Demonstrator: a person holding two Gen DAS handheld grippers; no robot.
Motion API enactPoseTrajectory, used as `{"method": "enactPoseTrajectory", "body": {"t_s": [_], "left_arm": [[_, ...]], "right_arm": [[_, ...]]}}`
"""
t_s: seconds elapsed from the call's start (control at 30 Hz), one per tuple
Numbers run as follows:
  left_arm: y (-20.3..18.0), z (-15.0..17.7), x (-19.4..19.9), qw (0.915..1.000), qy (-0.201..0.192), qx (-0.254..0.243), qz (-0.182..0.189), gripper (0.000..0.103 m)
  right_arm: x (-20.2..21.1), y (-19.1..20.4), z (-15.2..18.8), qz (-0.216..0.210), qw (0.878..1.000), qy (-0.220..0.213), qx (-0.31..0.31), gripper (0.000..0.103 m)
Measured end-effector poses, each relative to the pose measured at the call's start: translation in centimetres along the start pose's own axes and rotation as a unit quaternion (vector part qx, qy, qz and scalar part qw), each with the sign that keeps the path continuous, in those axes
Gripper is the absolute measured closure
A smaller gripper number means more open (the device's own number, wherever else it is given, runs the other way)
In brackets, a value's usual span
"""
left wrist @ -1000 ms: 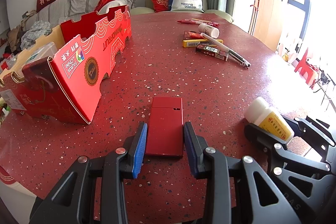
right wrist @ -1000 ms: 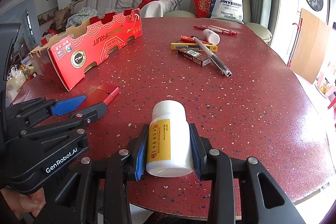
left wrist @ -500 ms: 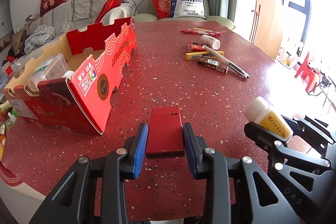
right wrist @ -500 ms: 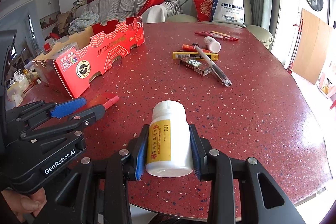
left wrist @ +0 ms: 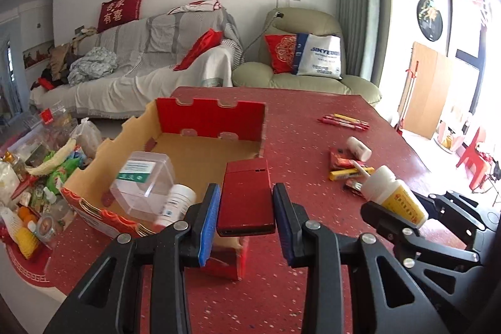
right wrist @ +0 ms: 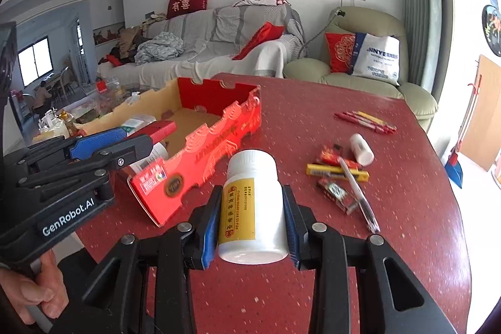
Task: Organize rigid objects
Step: 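Lower the red case and yellow-labelled bottle into the box and open both grippers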
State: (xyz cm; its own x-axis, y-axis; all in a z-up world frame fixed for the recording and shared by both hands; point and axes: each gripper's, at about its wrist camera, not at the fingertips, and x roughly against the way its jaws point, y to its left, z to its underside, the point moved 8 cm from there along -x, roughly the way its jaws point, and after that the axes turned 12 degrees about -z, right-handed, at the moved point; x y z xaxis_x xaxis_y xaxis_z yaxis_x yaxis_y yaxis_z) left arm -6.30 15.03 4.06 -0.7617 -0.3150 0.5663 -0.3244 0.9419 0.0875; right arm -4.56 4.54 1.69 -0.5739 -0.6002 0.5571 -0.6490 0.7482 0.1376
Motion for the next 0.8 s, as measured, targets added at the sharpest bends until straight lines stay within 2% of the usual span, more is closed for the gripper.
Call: {"method": "enactPoseTrajectory", "body": {"t_s": [0.17,0.27,0.37,0.53,0.67,0.73,0.8], "left_arm": [[5.4,-2.3,-4.2,0.9988,0.029,0.010,-0.037,0.066],[7.7,-3.5,-6.9,0.9975,0.055,0.020,-0.039,0.066],[8.7,-4.2,-9.5,0.9957,0.082,0.017,-0.039,0.066],[8.1,-4.2,-12.9,0.9924,0.114,-0.017,-0.043,0.066],[8.0,-3.5,-15.4,0.9864,0.161,0.003,-0.031,0.065],[8.2,-3.2,-15.9,0.9847,0.169,0.005,-0.042,0.060],[8.0,-3.0,-16.1,0.9848,0.170,-0.005,-0.035,0.040]], "right_arm": [[-4.7,2.8,-4.6,-0.036,0.999,0.011,0.024,0.066],[-8.2,4.4,-6.2,-0.050,0.998,0.029,0.038,0.066],[-11.8,5.5,-6.6,-0.059,0.995,0.060,0.046,0.066],[-16.5,5.6,-6.3,-0.047,0.993,0.098,0.052,0.066],[-18.6,4.9,-5.8,-0.042,0.990,0.125,0.047,0.066],[-19.0,4.8,-5.6,-0.049,0.989,0.135,0.039,0.066],[-18.9,4.5,-5.5,-0.043,0.990,0.132,0.040,0.064]]}}
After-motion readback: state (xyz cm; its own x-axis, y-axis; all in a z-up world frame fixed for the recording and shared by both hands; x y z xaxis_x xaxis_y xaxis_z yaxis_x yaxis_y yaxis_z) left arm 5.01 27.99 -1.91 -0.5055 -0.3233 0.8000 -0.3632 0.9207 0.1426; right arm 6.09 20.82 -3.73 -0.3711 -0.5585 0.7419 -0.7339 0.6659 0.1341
